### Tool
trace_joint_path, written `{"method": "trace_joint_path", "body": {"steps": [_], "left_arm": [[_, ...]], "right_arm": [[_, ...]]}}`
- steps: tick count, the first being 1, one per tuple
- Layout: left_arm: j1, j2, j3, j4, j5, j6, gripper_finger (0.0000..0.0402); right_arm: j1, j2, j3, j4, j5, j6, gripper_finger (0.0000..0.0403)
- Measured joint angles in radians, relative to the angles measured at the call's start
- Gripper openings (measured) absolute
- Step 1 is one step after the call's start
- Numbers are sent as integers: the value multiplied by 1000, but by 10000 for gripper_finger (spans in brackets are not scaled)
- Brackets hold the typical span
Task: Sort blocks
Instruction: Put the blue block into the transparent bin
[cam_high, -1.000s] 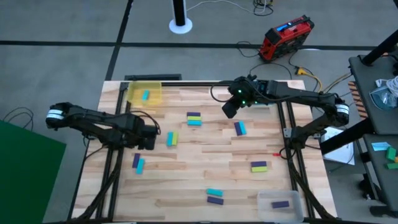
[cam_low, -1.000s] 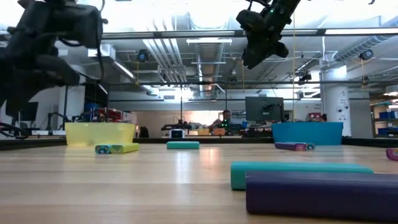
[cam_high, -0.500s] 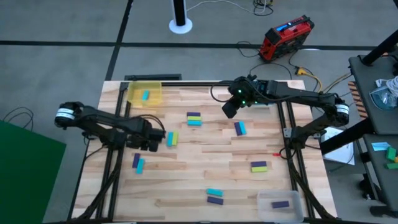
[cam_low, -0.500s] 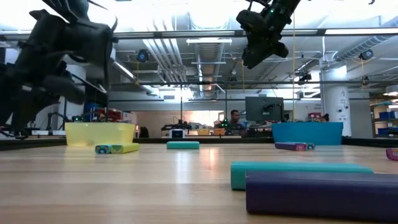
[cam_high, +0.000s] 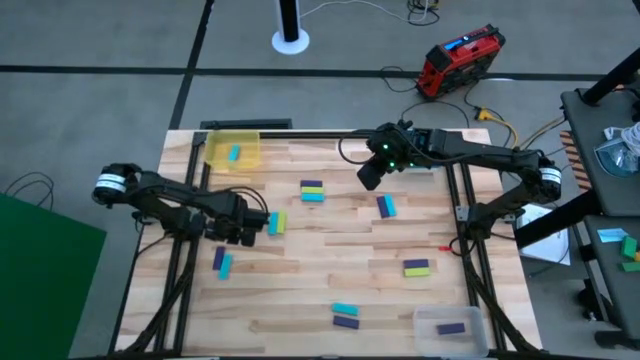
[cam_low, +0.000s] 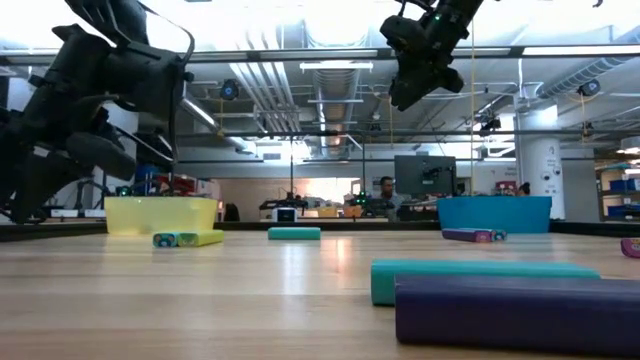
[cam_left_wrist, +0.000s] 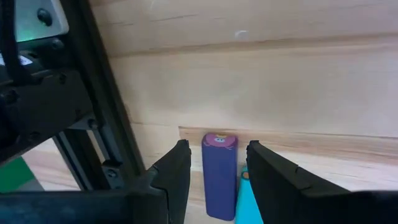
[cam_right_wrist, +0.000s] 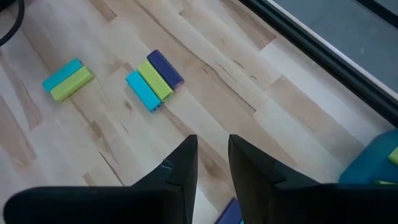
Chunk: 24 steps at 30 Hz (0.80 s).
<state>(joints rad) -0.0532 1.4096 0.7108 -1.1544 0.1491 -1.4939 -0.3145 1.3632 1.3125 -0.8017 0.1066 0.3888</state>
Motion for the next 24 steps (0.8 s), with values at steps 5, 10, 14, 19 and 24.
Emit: {"method": "trace_joint_path", "body": {"steps": [5, 10, 14, 19, 24], "left_arm": [[-8, -3, -27, 58, 51, -28, 136], [-31, -4, -56, 63, 54, -73, 136], [-51, -4, -88, 84, 76, -99, 136], [-68, -4, -114, 175, 77, -110, 136], [-71, -7, -130, 204, 78, -132, 135]], "right_arm": [[0, 0, 0, -1, 0, 0, 75], [0, 0, 0, -1, -1, 0, 85], [0, 0, 0, -1, -1, -7, 94], [0, 0, 0, -1, -1, -7, 101], [0, 0, 0, -2, -1, -7, 101]]}}
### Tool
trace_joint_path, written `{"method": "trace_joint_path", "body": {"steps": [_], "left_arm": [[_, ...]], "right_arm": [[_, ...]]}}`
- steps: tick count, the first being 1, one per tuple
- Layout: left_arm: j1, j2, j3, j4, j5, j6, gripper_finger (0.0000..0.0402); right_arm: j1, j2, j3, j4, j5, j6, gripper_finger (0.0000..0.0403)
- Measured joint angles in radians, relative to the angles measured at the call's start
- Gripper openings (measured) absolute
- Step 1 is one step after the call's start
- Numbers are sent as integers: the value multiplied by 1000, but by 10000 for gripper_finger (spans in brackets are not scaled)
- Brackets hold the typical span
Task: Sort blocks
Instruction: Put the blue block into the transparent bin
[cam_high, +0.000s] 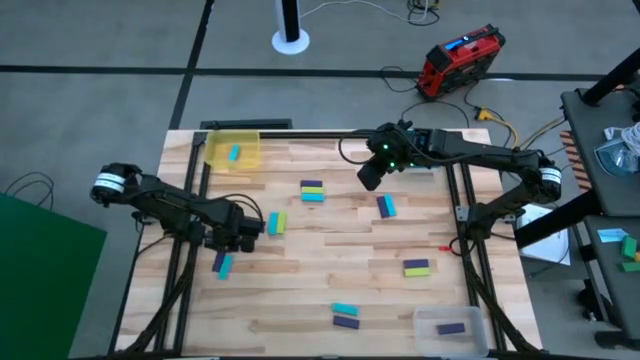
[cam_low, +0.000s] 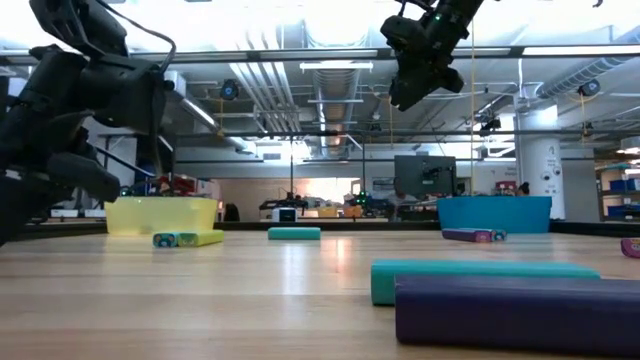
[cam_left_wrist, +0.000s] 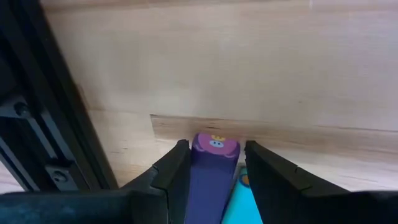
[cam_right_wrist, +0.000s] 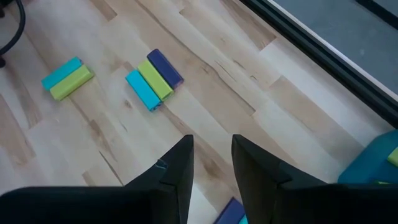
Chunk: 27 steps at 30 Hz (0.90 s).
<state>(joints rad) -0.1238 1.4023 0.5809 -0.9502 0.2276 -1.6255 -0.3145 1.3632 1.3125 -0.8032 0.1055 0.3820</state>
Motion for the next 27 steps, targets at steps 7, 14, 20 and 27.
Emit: {"method": "trace_joint_path", "body": {"steps": [7, 14, 20, 27], "left_arm": [[-1, -1, -12, 9, -7, 19, 134], [-3, -1, -20, 20, -19, 33, 100], [-5, 0, -21, 24, -27, 45, 79], [-6, 5, 16, -17, -78, 109, 78]], "right_arm": [[0, 0, 0, -1, 0, 2, 87], [0, 0, 0, -2, 0, 3, 79], [0, 0, 0, -2, 0, 3, 89], [0, 0, 0, -1, 0, 3, 90]]}}
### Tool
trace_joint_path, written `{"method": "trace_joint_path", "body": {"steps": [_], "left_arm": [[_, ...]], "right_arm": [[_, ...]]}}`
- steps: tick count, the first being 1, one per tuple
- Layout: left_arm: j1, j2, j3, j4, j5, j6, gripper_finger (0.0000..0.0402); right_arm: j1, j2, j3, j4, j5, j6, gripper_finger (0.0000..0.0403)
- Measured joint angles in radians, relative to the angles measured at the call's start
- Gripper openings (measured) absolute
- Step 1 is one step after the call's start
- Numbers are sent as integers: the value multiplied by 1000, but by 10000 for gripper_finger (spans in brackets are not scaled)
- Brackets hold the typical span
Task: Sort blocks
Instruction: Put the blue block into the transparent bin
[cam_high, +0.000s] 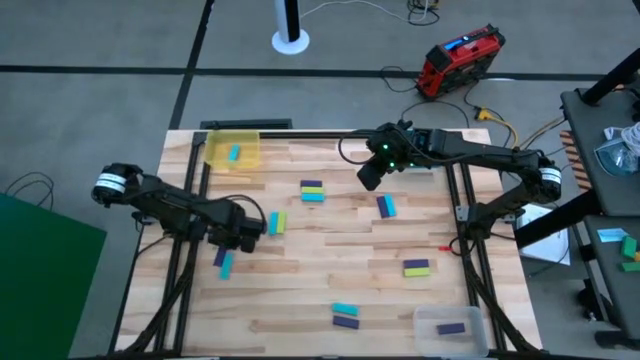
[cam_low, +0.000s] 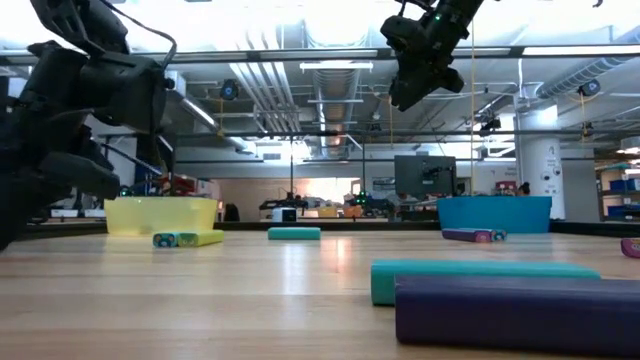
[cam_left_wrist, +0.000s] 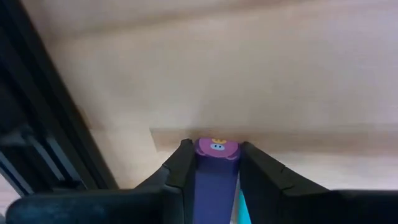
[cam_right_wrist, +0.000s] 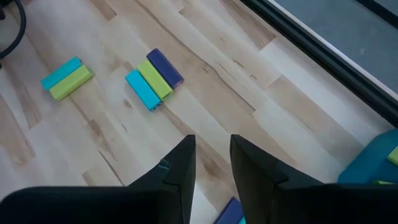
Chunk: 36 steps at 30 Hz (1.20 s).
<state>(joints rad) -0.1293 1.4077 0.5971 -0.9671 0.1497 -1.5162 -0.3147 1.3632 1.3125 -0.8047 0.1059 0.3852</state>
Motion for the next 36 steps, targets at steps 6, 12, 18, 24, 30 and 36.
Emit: {"method": "trace_joint_path", "body": {"steps": [6, 12, 18, 24, 30, 36], "left_arm": [[1, -1, 87, -32, -80, 41, 77], [4, -2, 192, -38, -139, 90, 77], [20, -3, 334, -43, -218, 239, 77], [78, -4, 527, 16, -338, 542, 77], [184, -4, 654, 342, -313, 963, 76], [259, 0, 681, 752, -143, 1245, 76]], "right_arm": [[0, 0, 0, 0, 0, -1, 76], [0, -2, 0, -5, 0, -1, 75], [1, -11, 24, -71, -9, 0, 88], [3, -58, 35, -98, -83, 0, 96], [8, -129, 35, -139, -144, 22, 94], [59, -221, 35, -175, -166, 32, 82]]}}
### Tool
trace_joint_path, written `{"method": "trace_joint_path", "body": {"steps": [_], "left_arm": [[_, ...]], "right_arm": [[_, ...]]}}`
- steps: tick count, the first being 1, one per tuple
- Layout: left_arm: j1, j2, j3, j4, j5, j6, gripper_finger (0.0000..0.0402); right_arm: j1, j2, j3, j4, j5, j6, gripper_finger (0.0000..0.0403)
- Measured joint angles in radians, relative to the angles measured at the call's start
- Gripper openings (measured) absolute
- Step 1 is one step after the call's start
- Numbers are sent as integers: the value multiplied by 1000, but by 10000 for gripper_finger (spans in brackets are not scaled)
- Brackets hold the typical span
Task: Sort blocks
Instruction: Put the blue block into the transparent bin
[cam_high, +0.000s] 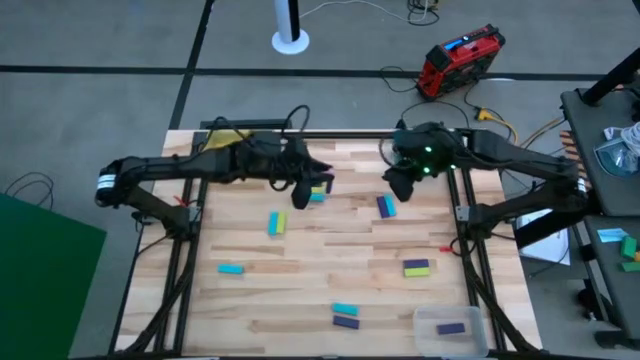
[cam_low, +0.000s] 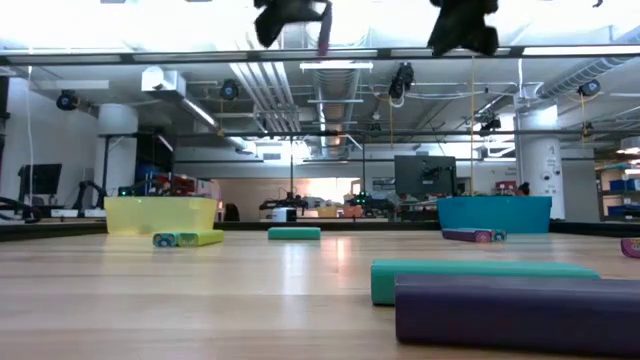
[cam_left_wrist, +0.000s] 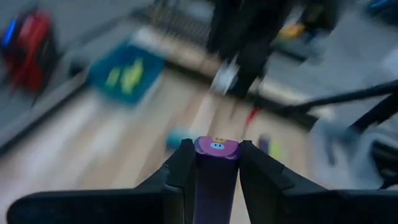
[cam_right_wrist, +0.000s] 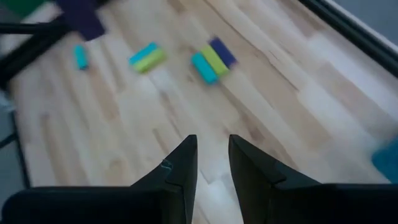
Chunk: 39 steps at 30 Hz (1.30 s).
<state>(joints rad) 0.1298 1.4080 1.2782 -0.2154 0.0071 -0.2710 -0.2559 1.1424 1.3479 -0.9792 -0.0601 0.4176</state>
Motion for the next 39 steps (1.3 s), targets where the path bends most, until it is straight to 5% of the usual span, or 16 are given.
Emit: {"method": "trace_joint_path", "body": {"steps": [7, 16, 26, 31, 39], "left_arm": [[26, 30, 4, 280, 214, 84, 76], [26, 127, 108, 357, 194, 99, 76], [26, 241, 328, 161, 147, 185, 52], [36, 273, 400, -13, 149, 189, 5], [40, 240, 451, -376, 152, 255, 0]], "right_arm": [[115, -53, 0, 229, 7, -90, 118], [170, 7, 7, 453, 133, -188, 211], [173, 24, 15, 463, 140, -194, 270], [173, 11, 23, 437, 141, -182, 266], [180, 13, 19, 154, 140, -40, 246]]}}
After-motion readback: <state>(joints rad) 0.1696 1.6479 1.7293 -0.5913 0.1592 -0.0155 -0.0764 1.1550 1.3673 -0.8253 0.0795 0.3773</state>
